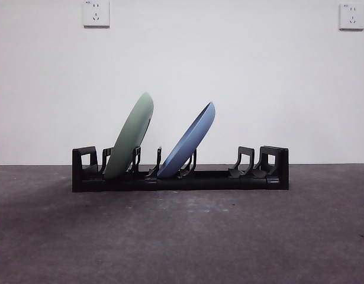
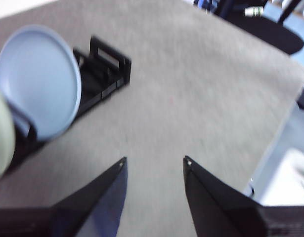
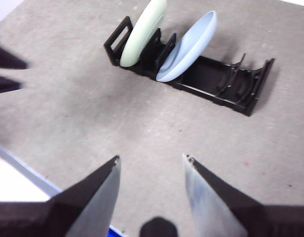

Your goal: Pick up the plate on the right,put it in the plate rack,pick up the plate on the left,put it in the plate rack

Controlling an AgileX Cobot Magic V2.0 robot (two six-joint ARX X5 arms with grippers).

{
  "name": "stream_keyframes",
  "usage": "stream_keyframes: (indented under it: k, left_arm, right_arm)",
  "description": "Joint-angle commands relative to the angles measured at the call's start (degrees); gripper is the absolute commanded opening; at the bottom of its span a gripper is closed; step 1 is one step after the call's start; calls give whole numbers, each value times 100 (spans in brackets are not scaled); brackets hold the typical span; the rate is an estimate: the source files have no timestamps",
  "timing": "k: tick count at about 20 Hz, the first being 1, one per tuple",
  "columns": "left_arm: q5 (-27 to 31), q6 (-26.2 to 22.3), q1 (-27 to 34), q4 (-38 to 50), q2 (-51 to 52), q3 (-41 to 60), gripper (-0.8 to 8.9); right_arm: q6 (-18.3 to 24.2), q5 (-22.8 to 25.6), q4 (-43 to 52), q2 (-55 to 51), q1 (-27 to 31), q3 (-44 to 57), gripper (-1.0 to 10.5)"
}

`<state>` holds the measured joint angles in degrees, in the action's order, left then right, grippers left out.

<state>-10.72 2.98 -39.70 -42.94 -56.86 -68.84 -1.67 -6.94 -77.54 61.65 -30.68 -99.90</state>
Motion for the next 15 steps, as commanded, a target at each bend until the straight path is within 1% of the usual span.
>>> stream_keyframes:
  k: [1, 4, 8, 9, 10, 11, 15]
  left_arm:
    - [4, -114, 2, -352, 435, 35, 188]
    - [2, -111, 2, -702, 944, 35, 188]
    - [20, -111, 2, -868, 1252, 37, 177]
    - [20, -114, 2, -890, 1274, 35, 102]
    - [20, -114, 2, -887, 1285, 37, -26]
    - [20, -120, 2, -883, 1290, 37, -6]
    - [20, -116, 2, -870, 1283, 37, -4]
  right_arm:
    - [35, -308, -127, -2, -7, 55, 217]
    - [35, -776, -127, -2, -7, 55, 217]
    - [20, -826, -129, -2, -7, 55, 214]
    - [22, -828, -129, -2, -7, 55, 154]
    - [50, -822, -127, -2, -7, 55, -19]
    - [63, -804, -127, -4, -7, 55, -8]
    - [15, -800, -127, 0, -7, 55, -1]
